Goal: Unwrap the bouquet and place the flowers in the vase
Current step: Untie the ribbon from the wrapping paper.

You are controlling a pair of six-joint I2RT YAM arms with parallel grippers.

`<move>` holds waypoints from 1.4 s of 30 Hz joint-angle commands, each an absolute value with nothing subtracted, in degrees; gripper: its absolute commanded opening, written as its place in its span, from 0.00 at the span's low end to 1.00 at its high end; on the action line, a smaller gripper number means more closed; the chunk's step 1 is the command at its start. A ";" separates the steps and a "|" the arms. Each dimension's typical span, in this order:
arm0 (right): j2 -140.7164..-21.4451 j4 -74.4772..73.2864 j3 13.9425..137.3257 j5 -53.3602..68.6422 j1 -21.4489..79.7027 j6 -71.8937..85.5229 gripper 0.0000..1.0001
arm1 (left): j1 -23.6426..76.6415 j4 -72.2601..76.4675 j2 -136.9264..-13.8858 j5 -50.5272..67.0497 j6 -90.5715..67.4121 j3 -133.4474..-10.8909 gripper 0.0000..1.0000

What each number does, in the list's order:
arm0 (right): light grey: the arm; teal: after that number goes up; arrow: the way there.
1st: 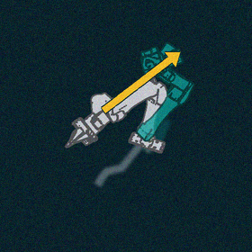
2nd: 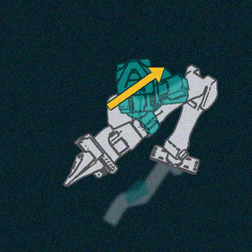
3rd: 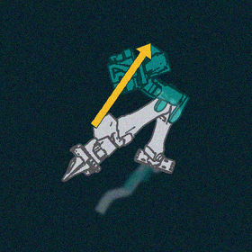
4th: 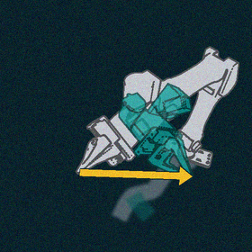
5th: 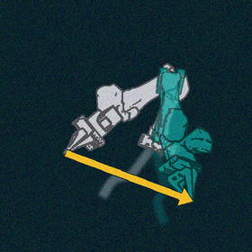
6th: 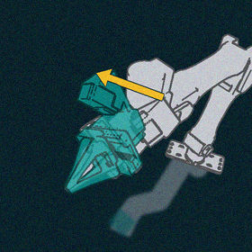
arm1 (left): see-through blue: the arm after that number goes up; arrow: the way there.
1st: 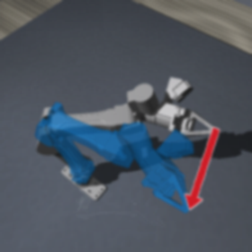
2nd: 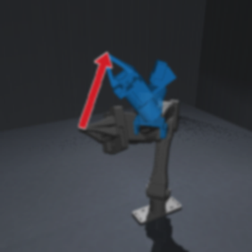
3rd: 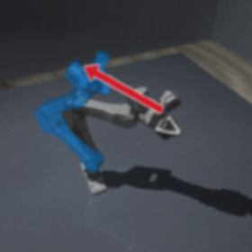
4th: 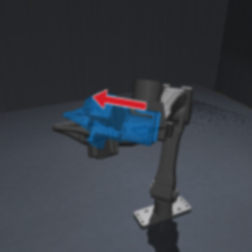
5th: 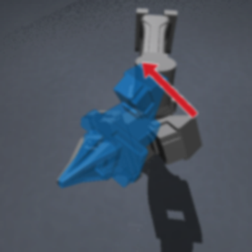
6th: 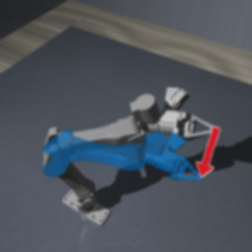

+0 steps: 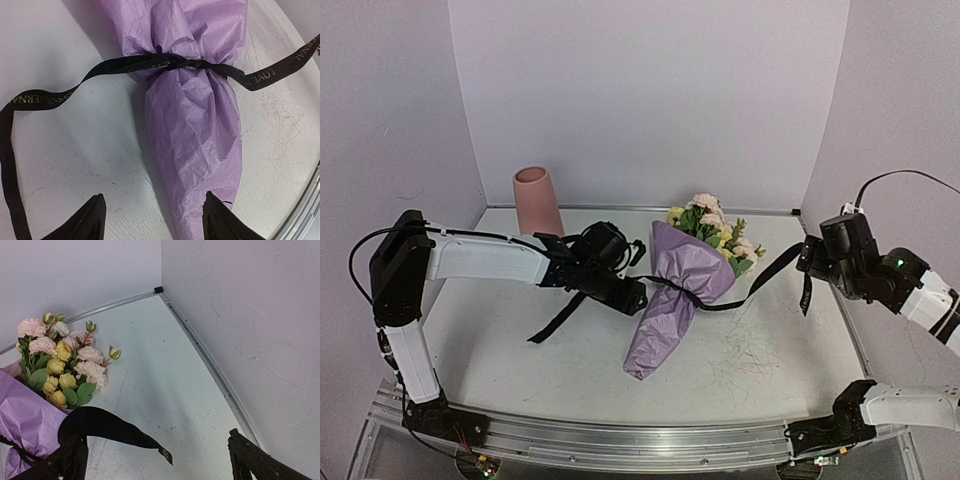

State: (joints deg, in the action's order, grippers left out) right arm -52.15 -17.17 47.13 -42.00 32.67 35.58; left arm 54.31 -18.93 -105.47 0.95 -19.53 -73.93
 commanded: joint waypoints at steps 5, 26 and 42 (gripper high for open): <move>-48.33 -32.72 53.42 -55.38 32.54 48.46 0.98 | 55.73 -16.58 -106.95 1.32 -19.00 -75.98 0.67; -50.75 -15.15 50.34 -18.47 32.57 36.88 0.98 | 55.90 -16.88 -98.78 0.54 -18.68 -78.17 0.71; -62.24 -1.93 45.50 -2.60 32.53 37.13 0.98 | 55.90 -16.64 -99.72 0.56 -21.45 -75.38 0.71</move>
